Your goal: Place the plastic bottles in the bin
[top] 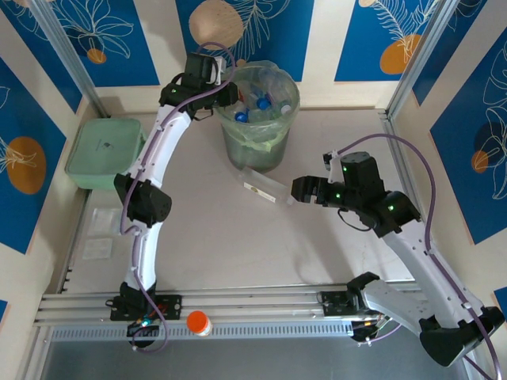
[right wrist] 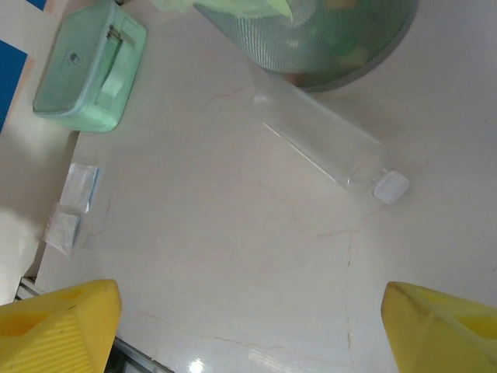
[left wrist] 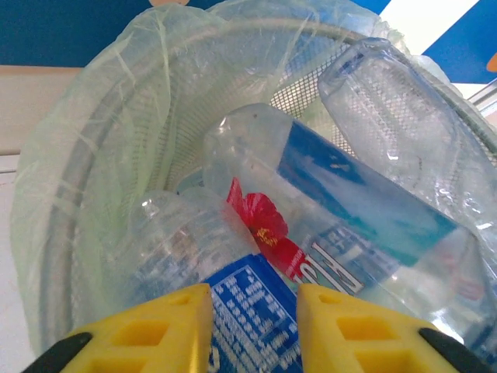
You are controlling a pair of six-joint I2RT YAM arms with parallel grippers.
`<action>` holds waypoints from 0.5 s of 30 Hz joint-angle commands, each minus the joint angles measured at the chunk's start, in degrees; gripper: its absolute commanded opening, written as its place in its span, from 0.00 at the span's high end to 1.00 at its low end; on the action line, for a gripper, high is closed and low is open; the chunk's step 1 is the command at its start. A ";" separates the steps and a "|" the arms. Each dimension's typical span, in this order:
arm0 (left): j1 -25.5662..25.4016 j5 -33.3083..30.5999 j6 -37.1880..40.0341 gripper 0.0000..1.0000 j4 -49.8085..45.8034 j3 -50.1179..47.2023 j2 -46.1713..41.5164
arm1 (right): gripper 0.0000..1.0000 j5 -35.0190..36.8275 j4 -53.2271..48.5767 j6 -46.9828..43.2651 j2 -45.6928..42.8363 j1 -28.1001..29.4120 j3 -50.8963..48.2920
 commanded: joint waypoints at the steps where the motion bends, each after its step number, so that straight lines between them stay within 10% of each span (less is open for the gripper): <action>1: -0.42 0.12 2.13 0.60 0.17 -0.80 -7.28 | 0.13 1.49 -1.09 -1.55 -0.17 -0.25 3.37; 11: -6.17 -2.46 12.67 0.34 10.98 -27.56 -34.83 | 0.01 4.75 3.94 -14.07 -1.88 4.68 9.56; 15: -7.61 -2.66 12.63 0.01 20.56 -45.64 -50.48 | 0.01 9.72 11.76 -17.66 -5.38 7.05 6.01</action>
